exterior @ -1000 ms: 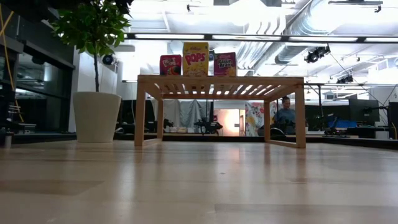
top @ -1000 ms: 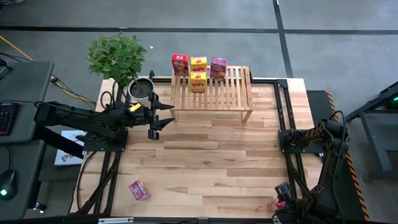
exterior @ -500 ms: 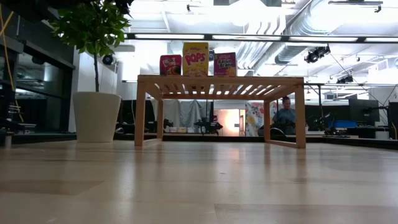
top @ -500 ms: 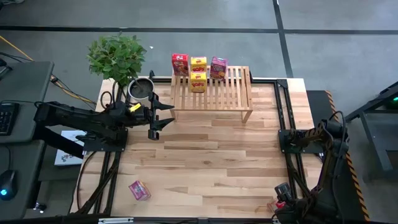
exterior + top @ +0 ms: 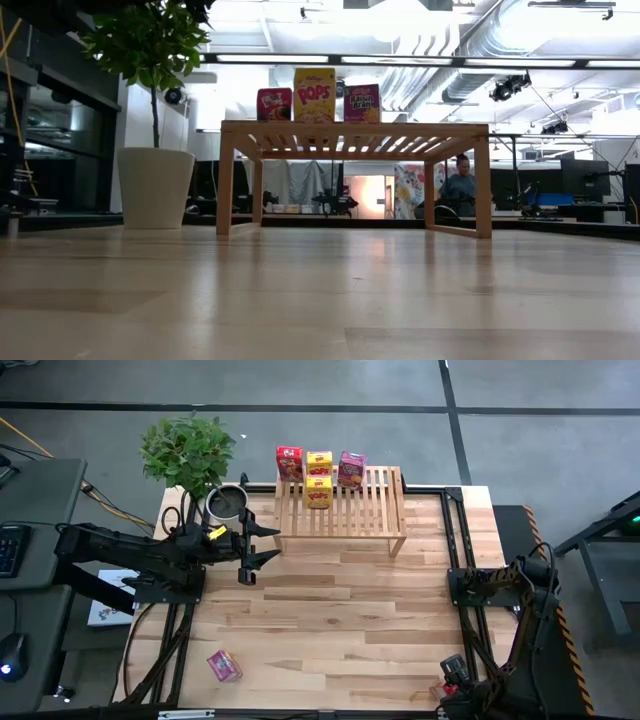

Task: Stack cereal on shelf
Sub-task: Align the red cereal box with the other red cereal box on the shelf

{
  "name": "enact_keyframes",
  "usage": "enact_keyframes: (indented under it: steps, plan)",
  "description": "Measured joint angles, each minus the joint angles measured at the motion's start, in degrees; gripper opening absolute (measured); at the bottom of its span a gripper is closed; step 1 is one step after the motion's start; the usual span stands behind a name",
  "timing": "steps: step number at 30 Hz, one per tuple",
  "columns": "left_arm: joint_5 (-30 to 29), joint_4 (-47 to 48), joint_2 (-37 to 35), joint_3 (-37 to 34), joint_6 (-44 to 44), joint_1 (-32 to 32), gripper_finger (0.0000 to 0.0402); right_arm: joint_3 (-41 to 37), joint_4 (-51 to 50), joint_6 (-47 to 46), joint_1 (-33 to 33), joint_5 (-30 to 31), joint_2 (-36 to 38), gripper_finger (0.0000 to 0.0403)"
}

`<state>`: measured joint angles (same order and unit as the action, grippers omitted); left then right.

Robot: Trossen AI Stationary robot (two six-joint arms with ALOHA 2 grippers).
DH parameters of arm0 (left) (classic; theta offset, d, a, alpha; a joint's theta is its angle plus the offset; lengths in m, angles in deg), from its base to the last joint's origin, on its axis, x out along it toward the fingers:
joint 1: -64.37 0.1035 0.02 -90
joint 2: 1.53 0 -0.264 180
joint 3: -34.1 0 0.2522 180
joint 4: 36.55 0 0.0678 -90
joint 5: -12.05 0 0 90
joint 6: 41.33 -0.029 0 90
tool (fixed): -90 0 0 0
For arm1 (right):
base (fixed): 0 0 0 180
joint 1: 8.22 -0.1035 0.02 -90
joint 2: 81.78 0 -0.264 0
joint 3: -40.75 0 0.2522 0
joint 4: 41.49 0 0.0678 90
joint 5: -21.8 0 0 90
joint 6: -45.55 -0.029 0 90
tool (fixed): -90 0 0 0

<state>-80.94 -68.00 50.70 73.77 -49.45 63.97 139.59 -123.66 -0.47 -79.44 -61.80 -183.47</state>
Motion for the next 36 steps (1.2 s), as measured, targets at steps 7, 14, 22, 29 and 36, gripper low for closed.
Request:
enact_keyframes:
  steps: [7, 14, 22, 29, 36]
  plan:
    - [0.0, 0.0, 0.0, 0.0, 0.0, 0.0, 0.0207, 0.0, -0.2, 1.1, 0.0, 1.3, -0.1, 0.0236]
    - [0.0, 0.0, 0.0, 0.0, 0.0, 0.0, 0.0207, 0.9, -0.7, 1.2, 0.0, -0.6, -0.2, 0.0236]
    - [0.0, 0.0, 0.0, 0.0, 0.0, 0.0, 0.0207, 8.4, -7.3, -0.8, -0.1, 3.7, -0.2, 0.0236]
    - [0.0, 0.3, 0.0, 0.0, 0.0, 0.0, 0.0207, 7.2, -5.6, -3.4, -0.3, 1.2, -0.2, 0.0236]
    - [0.0, 0.3, 0.0, 0.0, 0.0, 0.0, 0.0207, 7.2, 1.7, -8.5, -2.4, -1.7, -0.2, 0.0236]
